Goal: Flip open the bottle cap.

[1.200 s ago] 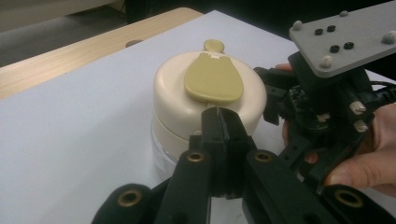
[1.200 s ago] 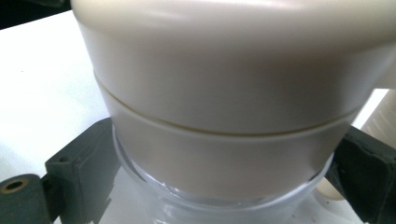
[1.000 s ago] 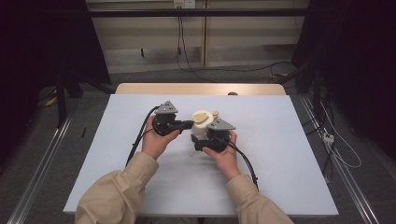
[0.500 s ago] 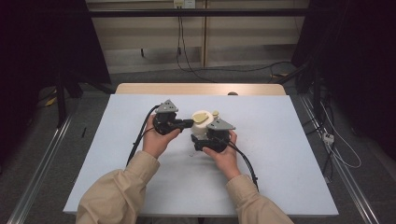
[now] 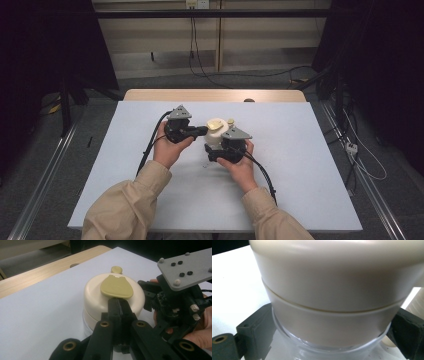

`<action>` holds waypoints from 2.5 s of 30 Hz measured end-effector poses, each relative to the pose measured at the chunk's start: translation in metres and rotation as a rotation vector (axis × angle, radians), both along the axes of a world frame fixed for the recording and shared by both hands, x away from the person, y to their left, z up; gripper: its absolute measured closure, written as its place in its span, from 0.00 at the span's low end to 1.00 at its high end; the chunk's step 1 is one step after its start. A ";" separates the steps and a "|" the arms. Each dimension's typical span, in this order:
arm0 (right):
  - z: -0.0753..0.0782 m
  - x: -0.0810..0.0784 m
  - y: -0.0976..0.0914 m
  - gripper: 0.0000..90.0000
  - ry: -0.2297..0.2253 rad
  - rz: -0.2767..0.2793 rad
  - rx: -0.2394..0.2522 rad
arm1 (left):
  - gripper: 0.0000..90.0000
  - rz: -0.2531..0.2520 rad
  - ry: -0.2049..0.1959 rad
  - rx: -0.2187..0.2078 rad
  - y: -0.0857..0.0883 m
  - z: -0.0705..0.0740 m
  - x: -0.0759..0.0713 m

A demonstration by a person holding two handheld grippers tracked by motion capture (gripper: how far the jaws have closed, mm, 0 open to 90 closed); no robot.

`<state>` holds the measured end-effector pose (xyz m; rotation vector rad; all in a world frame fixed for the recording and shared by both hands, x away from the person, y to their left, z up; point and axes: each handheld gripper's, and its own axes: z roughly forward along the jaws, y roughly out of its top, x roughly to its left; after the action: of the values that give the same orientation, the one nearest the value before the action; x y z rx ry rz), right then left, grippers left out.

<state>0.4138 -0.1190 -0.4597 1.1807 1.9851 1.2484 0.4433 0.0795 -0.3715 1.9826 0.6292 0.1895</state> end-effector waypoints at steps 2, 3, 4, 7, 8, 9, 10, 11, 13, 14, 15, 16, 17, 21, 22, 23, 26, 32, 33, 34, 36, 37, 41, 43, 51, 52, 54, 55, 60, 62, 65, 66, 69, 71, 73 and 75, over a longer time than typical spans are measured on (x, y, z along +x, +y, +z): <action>0.000 0.000 0.000 0.06 0.000 0.000 0.000 | 1.00 -0.001 -0.007 0.010 0.000 0.002 0.001; 0.000 0.000 0.000 0.06 0.000 0.000 0.000 | 1.00 0.000 -0.005 0.001 -0.001 0.002 0.001; 0.000 0.000 0.000 0.06 0.000 0.000 0.000 | 1.00 0.002 0.000 0.003 -0.001 0.003 0.001; 0.000 0.000 0.000 0.06 0.000 0.000 0.001 | 1.00 0.001 -0.006 0.008 -0.002 0.004 0.001; 0.000 0.000 0.000 0.06 0.001 0.000 0.001 | 1.00 0.002 -0.007 0.005 -0.002 0.004 0.002; 0.000 0.000 0.000 0.06 0.001 0.000 0.001 | 1.00 0.003 -0.003 0.002 -0.002 0.004 0.002; 0.000 0.000 0.000 0.06 0.000 0.000 0.000 | 1.00 0.004 -0.002 0.002 -0.002 0.004 0.002; 0.000 0.000 0.000 0.06 0.000 -0.001 -0.001 | 1.00 0.002 -0.005 0.005 -0.002 0.004 0.002; 0.000 0.000 0.000 0.06 0.000 -0.001 0.000 | 1.00 0.000 -0.005 0.000 -0.002 0.004 0.002; 0.000 0.000 0.000 0.06 0.000 -0.001 -0.001 | 1.00 -0.002 -0.011 0.004 -0.002 0.005 0.002; 0.000 0.000 0.000 0.06 0.000 0.000 -0.002 | 1.00 0.001 -0.005 0.003 -0.002 0.005 0.002; 0.000 0.000 0.000 0.06 0.000 -0.001 -0.002 | 1.00 0.003 -0.002 -0.003 -0.003 0.005 0.002; 0.000 0.000 0.000 0.06 0.000 -0.001 -0.001 | 1.00 0.003 -0.008 0.001 -0.003 0.005 0.002; 0.000 0.000 0.000 0.06 0.000 -0.001 -0.003 | 1.00 0.004 -0.002 -0.005 -0.003 0.007 0.002; 0.000 0.000 0.000 0.06 0.000 -0.002 -0.004 | 1.00 -0.003 -0.009 0.003 -0.003 0.008 0.003; 0.000 0.000 0.000 0.06 0.000 -0.002 -0.004 | 1.00 0.000 -0.003 -0.006 -0.004 0.009 0.002; 0.000 0.000 0.000 0.06 0.000 -0.002 -0.004 | 1.00 -0.003 -0.008 -0.006 -0.005 0.012 0.002; 0.000 0.000 0.000 0.06 0.000 -0.003 -0.003 | 1.00 -0.009 -0.014 -0.004 -0.007 0.015 0.002; 0.000 0.000 0.000 0.06 0.000 -0.002 -0.003 | 1.00 -0.008 -0.012 0.002 -0.007 0.015 0.002; 0.000 0.000 0.000 0.06 0.000 -0.003 -0.003 | 1.00 -0.007 -0.011 -0.009 -0.007 0.015 0.003; 0.000 0.000 0.000 0.06 -0.001 -0.004 -0.003 | 1.00 -0.006 -0.009 -0.007 -0.007 0.016 0.003; 0.000 0.000 0.000 0.06 -0.001 -0.004 -0.003 | 1.00 -0.009 -0.007 -0.004 -0.008 0.016 0.003; 0.000 0.000 0.000 0.06 0.000 -0.003 -0.003 | 1.00 -0.009 -0.007 -0.007 -0.010 0.018 0.004; 0.000 0.000 0.000 0.06 -0.001 -0.004 -0.004 | 1.00 -0.007 -0.008 -0.002 -0.011 0.018 0.004; 0.000 0.000 0.001 0.06 -0.001 -0.003 -0.005 | 1.00 -0.005 -0.006 -0.002 -0.014 0.019 0.007; 0.000 0.000 0.001 0.06 0.000 -0.003 -0.004 | 1.00 -0.006 -0.005 0.000 -0.015 0.019 0.007; 0.000 0.000 0.001 0.06 0.000 -0.003 -0.006 | 1.00 -0.007 -0.005 0.000 -0.015 0.019 0.007; 0.000 0.000 0.001 0.06 -0.001 -0.004 -0.005 | 1.00 -0.008 -0.008 0.000 -0.016 0.019 0.007; 0.000 0.000 0.001 0.06 -0.001 -0.004 -0.006 | 1.00 -0.008 -0.006 0.002 -0.017 0.021 0.007; 0.000 0.000 0.001 0.06 -0.001 -0.004 -0.006 | 1.00 -0.008 -0.009 0.003 -0.017 0.022 0.008; 0.000 0.000 0.001 0.06 -0.002 -0.004 -0.007 | 1.00 -0.011 -0.010 0.008 -0.018 0.022 0.008; 0.000 0.000 0.001 0.06 -0.002 -0.004 -0.007 | 1.00 -0.009 -0.007 -0.002 -0.019 0.022 0.008; 0.000 0.000 0.001 0.06 0.001 -0.005 -0.006 | 1.00 -0.012 -0.008 0.003 -0.020 0.023 0.008; 0.000 0.000 0.001 0.06 0.000 -0.005 -0.006 | 1.00 -0.011 -0.009 0.000 -0.021 0.023 0.008; 0.000 0.000 0.001 0.06 0.000 -0.005 -0.007 | 1.00 -0.008 -0.007 0.004 -0.021 0.023 0.009; 0.000 0.000 0.001 0.06 -0.001 -0.005 -0.008 | 1.00 -0.010 -0.006 0.003 -0.021 0.023 0.009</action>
<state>0.4138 -0.1184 -0.4597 1.1804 1.9839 1.2377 0.4522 0.0588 -0.3483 1.9867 0.6153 0.1901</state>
